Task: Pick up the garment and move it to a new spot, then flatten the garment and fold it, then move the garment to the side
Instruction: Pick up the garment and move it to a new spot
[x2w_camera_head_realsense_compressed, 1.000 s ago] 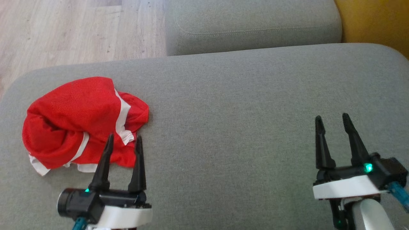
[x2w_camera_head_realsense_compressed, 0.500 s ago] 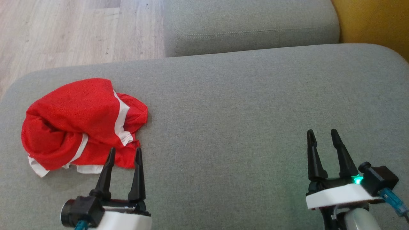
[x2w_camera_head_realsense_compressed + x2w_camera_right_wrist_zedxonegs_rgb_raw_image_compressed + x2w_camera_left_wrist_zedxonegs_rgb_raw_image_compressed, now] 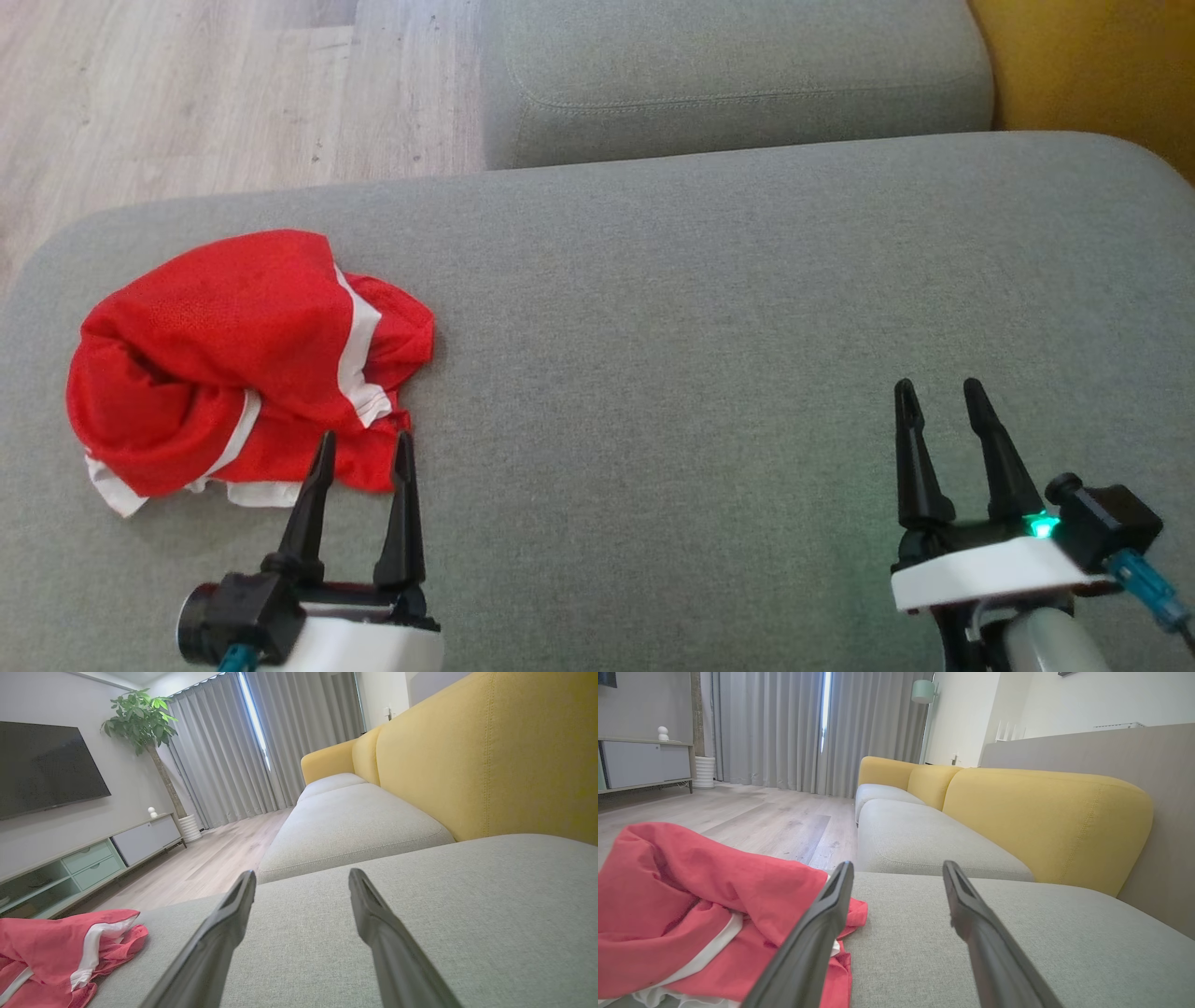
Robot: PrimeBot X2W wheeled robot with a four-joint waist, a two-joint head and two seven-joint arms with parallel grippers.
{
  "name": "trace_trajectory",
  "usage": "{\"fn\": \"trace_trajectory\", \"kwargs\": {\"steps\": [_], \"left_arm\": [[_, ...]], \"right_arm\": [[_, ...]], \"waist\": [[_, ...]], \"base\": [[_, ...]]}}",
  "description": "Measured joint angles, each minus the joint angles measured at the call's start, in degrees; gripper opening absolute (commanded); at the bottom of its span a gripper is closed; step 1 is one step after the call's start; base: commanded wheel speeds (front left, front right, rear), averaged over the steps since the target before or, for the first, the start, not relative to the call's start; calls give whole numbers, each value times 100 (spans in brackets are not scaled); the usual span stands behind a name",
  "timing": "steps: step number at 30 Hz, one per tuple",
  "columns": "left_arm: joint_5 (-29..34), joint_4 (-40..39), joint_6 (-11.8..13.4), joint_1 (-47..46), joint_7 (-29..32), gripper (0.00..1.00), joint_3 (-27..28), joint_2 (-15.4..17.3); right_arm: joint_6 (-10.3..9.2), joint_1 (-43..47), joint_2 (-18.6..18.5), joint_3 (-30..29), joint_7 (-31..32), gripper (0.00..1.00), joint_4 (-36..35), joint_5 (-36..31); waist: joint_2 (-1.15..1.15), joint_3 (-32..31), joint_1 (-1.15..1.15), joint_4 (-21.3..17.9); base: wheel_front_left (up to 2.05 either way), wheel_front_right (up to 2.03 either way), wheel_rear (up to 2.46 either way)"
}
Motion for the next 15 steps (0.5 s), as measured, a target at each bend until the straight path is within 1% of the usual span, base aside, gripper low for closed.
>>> {"fn": "trace_trajectory", "kwargs": {"steps": [7,15], "left_arm": [[0,3,23,0,0,100,4,-1],[29,4,76,6,0,100,87,-3]], "right_arm": [[0,1,-1,137,0,100,0,-1],[0,23,-3,420,0,100,-31,-3]], "waist": [[0,-20,0,86],[0,-80,0,457]], "base": [[0,0,0],[0,0,0]]}}
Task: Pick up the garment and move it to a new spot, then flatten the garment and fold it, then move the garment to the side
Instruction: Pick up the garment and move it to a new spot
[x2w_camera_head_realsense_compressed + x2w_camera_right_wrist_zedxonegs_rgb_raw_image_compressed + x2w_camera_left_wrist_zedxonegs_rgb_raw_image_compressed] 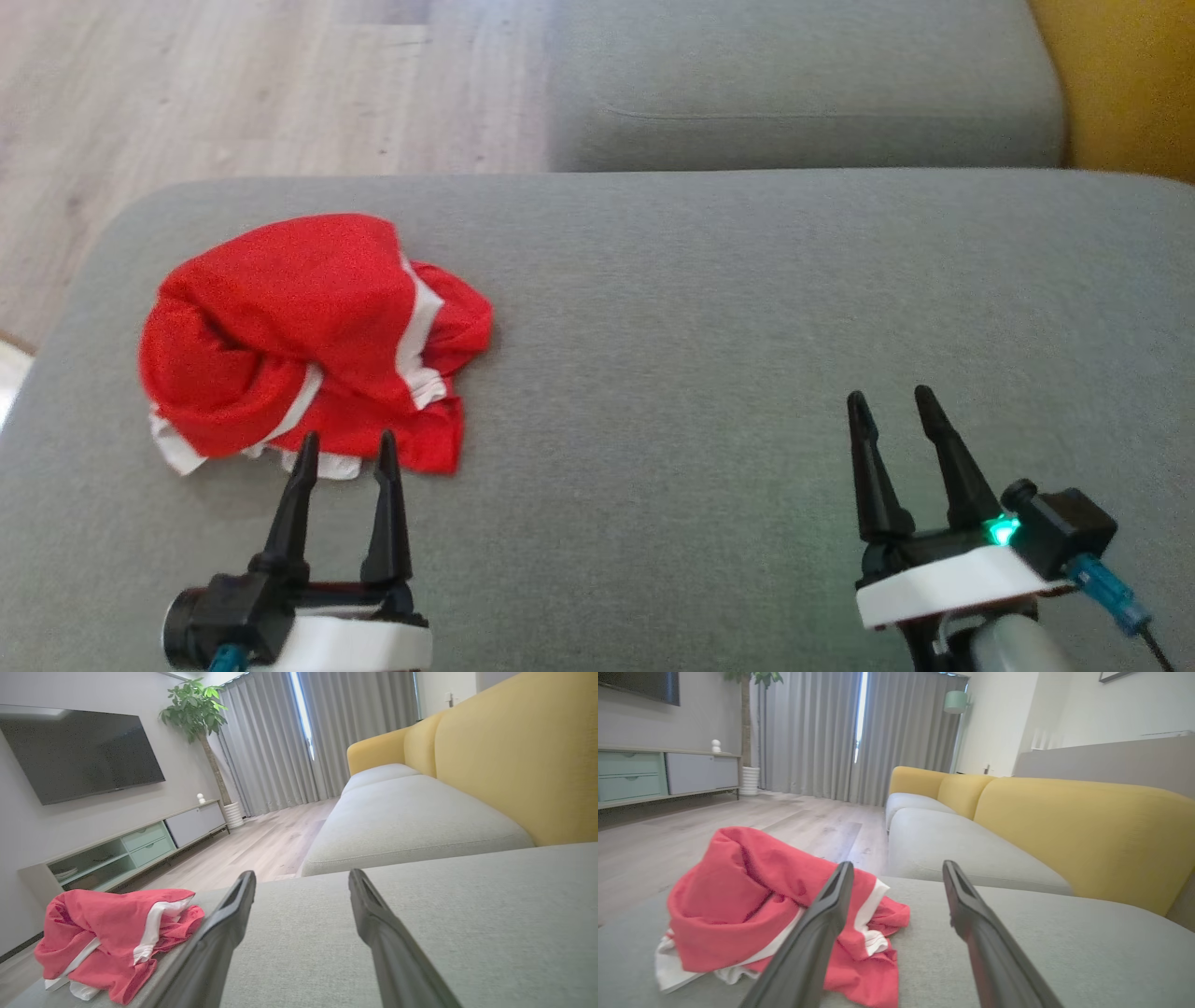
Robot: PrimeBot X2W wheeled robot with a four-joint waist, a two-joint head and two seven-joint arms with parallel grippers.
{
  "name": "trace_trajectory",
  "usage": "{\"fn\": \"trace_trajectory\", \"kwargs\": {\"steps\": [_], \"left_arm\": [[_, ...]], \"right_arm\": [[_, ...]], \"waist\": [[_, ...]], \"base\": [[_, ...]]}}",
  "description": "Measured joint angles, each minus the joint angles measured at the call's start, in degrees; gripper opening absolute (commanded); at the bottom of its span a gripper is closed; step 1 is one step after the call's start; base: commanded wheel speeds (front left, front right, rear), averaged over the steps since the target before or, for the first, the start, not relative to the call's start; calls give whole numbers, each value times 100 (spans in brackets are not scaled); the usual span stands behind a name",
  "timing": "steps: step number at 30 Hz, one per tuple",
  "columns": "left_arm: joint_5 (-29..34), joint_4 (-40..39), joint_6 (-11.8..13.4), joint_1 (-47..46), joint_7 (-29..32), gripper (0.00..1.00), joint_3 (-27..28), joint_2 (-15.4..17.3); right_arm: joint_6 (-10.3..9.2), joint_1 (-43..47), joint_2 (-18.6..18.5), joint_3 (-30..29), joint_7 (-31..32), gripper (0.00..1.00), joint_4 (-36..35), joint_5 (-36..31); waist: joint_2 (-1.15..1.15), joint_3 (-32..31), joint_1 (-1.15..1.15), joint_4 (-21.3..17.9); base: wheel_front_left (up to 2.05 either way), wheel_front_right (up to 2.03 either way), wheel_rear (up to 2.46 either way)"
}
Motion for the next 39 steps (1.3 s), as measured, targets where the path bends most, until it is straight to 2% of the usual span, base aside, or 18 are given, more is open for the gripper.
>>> {"fn": "trace_trajectory", "kwargs": {"steps": [11,18,30,35,39], "left_arm": [[32,-1,43,114,0,100,234,0],[33,0,41,250,0,100,257,0],[142,-11,33,233,0,100,376,1],[408,129,-122,-142,0,100,527,43],[514,731,-289,-1118,13,100,584,431]], "right_arm": [[0,99,-2,388,0,100,-8,62],[0,242,-2,394,1,100,-1,101],[0,241,-2,411,1,100,-4,102],[0,202,-2,385,1,100,-47,96],[0,41,-3,338,1,100,-124,14]], "waist": [[0,-149,0,822],[0,-247,-1,1144],[0,-174,-1,1098],[0,76,0,996],[0,389,0,903]], "base": [[0,0,0],[0,0,0],[0,0,0],[0,0,0],[0,0,0]]}}
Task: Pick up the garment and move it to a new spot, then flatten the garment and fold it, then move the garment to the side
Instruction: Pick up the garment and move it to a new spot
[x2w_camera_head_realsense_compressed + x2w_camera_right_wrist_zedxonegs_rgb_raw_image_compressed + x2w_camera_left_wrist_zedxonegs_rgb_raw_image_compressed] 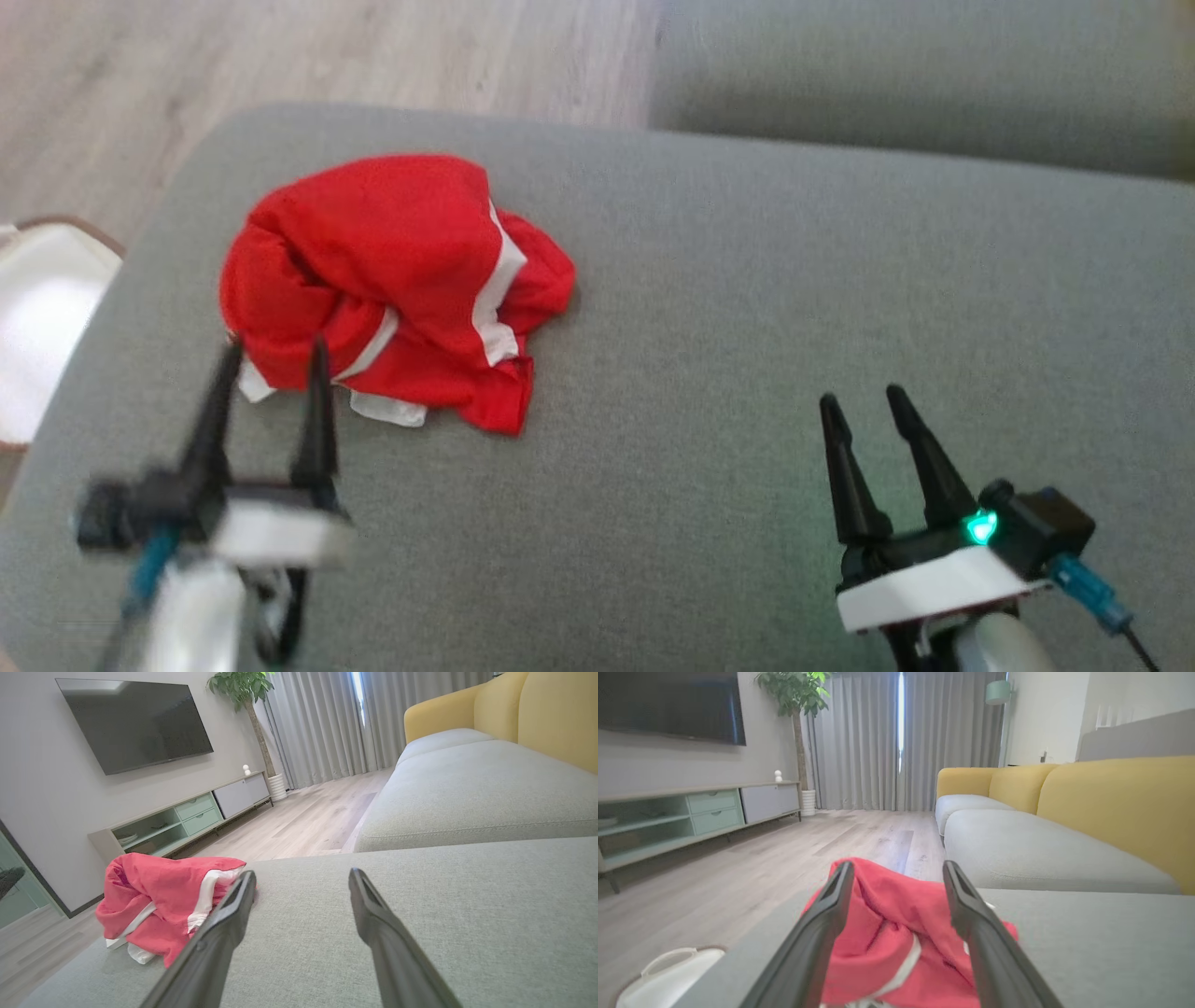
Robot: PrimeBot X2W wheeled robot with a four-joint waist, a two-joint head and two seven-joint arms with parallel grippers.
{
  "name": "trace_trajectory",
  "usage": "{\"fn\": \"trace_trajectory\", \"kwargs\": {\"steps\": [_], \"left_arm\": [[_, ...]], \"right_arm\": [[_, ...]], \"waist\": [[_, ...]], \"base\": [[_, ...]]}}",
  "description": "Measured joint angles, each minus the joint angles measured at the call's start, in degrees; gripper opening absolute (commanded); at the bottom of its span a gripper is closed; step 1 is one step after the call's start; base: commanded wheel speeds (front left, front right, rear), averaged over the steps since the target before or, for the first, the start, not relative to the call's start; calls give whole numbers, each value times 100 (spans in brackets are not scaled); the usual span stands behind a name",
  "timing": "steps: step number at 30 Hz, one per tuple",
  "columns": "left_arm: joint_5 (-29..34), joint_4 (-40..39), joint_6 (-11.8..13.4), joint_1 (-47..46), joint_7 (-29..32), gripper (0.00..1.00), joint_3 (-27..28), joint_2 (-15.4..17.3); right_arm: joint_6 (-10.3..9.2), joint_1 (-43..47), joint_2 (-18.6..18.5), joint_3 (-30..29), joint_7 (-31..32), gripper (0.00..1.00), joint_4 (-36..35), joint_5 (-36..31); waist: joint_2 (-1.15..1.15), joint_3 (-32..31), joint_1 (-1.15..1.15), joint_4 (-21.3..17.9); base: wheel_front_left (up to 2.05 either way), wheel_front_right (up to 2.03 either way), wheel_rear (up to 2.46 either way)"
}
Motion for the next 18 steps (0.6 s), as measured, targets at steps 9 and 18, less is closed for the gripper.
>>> {"fn": "trace_trajectory", "kwargs": {"steps": [9,18], "left_arm": [[164,1405,-232,-2292,1399,100,-523,994],[-510,2898,-276,-3087,2843,100,-1048,1401]], "right_arm": [[0,-431,-12,-213,-1,100,-126,-102],[0,-686,-14,-282,-1,100,-159,-123]], "waist": [[0,686,1,-215],[0,1148,1,-577]], "base": [[0,0,0],[0,0,0]]}}
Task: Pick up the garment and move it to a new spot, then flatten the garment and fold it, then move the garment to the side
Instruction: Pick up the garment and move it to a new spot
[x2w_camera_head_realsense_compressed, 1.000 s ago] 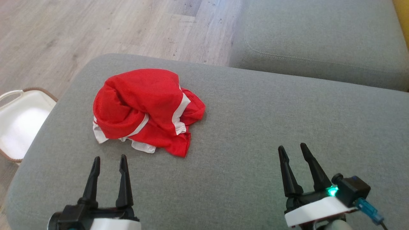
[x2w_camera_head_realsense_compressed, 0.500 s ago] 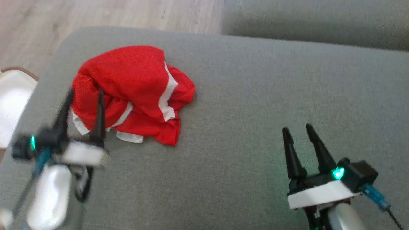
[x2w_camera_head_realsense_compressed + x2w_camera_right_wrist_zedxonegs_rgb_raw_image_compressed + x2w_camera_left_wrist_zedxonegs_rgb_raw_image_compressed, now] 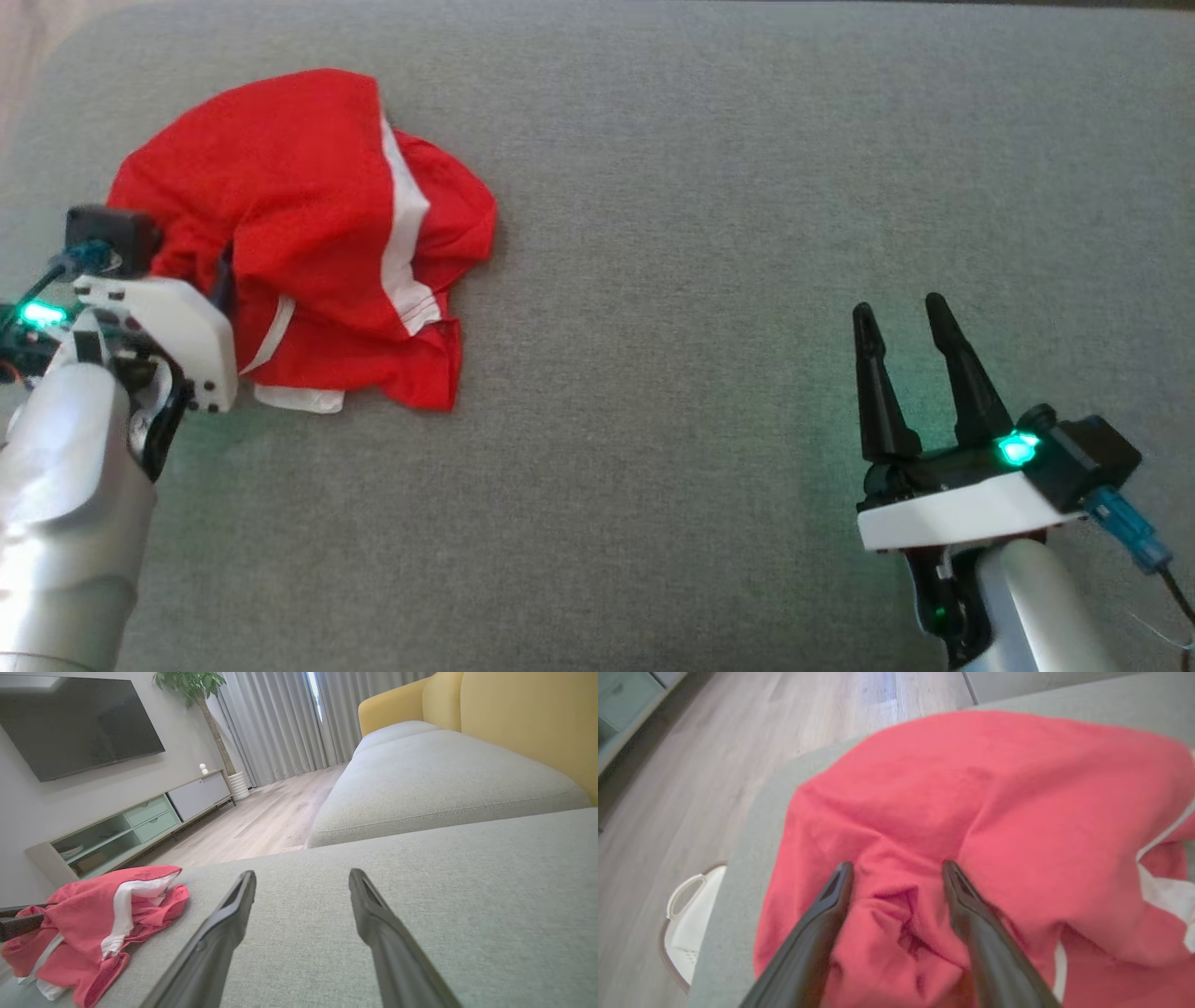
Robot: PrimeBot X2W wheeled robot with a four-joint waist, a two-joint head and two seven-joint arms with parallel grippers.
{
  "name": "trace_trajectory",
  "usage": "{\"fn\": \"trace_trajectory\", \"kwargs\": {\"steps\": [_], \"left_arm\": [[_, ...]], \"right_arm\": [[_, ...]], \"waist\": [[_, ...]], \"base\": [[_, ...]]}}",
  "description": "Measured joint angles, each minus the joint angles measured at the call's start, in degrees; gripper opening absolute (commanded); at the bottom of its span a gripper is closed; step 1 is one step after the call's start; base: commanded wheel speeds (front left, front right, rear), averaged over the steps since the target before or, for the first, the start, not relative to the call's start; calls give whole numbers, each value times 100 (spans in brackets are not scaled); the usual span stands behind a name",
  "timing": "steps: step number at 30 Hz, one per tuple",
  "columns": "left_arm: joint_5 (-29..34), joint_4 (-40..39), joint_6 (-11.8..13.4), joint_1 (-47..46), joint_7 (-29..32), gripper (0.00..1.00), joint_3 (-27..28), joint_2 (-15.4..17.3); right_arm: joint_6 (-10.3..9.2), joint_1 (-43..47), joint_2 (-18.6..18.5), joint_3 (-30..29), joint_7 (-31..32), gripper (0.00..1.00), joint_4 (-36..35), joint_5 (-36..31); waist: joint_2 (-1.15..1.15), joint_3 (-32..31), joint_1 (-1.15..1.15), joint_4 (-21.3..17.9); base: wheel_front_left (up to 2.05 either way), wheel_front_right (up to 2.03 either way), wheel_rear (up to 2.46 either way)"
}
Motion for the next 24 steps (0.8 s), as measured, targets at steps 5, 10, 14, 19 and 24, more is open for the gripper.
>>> {"fn": "trace_trajectory", "kwargs": {"steps": [5,10,14,19,24], "left_arm": [[-446,222,0,-26,0,0,-143,98],[-543,225,2,-64,-720,0,-165,179],[-555,13,147,-216,-1435,0,8,179],[-591,-550,281,-330,-2082,0,158,179],[-632,-1349,357,-267,-2153,0,140,136]], "right_arm": [[0,1,-2,-46,0,100,2,2],[0,1,-2,-71,0,100,21,10],[0,5,-2,-86,0,100,76,66],[0,30,-1,-77,0,100,130,132],[0,140,-1,-59,0,100,183,241]], "waist": [[0,49,-1,-113],[0,-39,-1,-119],[0,-177,-1,-92],[0,-424,-2,-63],[0,-705,-2,-71]], "base": [[0,0,0],[0,0,0],[0,0,0],[0,0,0],[0,0,0]]}}
